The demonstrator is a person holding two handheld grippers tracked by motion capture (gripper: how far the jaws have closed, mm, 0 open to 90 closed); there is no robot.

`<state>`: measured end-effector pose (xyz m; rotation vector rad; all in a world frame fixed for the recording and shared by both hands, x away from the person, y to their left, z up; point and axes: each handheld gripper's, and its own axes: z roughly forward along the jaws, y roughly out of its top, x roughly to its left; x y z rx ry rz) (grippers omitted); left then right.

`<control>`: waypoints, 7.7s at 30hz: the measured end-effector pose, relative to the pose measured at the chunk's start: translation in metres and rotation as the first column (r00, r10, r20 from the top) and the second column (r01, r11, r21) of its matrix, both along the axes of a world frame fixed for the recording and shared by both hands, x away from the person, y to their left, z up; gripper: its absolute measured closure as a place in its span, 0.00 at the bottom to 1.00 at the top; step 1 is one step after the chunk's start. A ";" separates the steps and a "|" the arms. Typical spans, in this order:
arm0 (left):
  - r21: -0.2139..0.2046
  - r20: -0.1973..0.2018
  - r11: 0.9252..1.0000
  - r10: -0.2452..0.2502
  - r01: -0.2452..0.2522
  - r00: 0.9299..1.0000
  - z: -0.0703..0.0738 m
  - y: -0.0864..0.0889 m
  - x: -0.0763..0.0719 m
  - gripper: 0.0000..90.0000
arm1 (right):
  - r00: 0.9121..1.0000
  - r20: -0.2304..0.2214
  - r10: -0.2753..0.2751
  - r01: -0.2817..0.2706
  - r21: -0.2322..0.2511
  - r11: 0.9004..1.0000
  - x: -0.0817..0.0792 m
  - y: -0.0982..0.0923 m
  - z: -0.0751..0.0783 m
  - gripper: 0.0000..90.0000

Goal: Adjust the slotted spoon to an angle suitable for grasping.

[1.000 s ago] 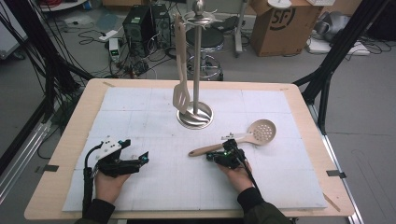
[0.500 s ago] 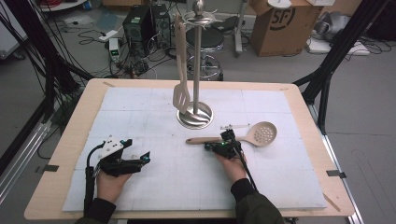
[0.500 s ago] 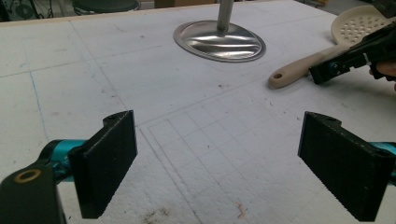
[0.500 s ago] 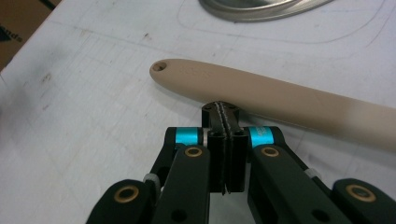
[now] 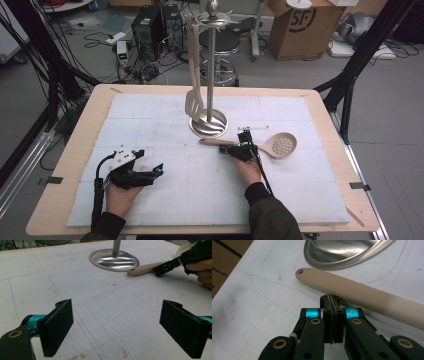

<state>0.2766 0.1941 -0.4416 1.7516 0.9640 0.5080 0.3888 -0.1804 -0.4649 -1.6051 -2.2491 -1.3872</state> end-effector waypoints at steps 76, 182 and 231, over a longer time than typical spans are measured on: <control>-0.011 0.006 1.000 0.000 0.000 1.000 0.002 0.002 -0.005 0.14 | 0.955 0.071 -0.288 0.297 -0.199 0.934 -0.064 -0.073 0.014 1.00; -0.004 0.002 1.000 -0.008 0.008 1.000 0.001 0.000 -0.007 0.14 | 0.990 0.024 -0.141 0.142 -0.251 0.958 0.008 -0.079 0.048 1.00; -0.009 0.005 1.000 -0.010 0.010 1.000 0.002 -0.001 -0.007 0.14 | 0.986 -0.164 -0.034 -0.045 -0.455 0.889 -0.033 -0.082 0.041 1.00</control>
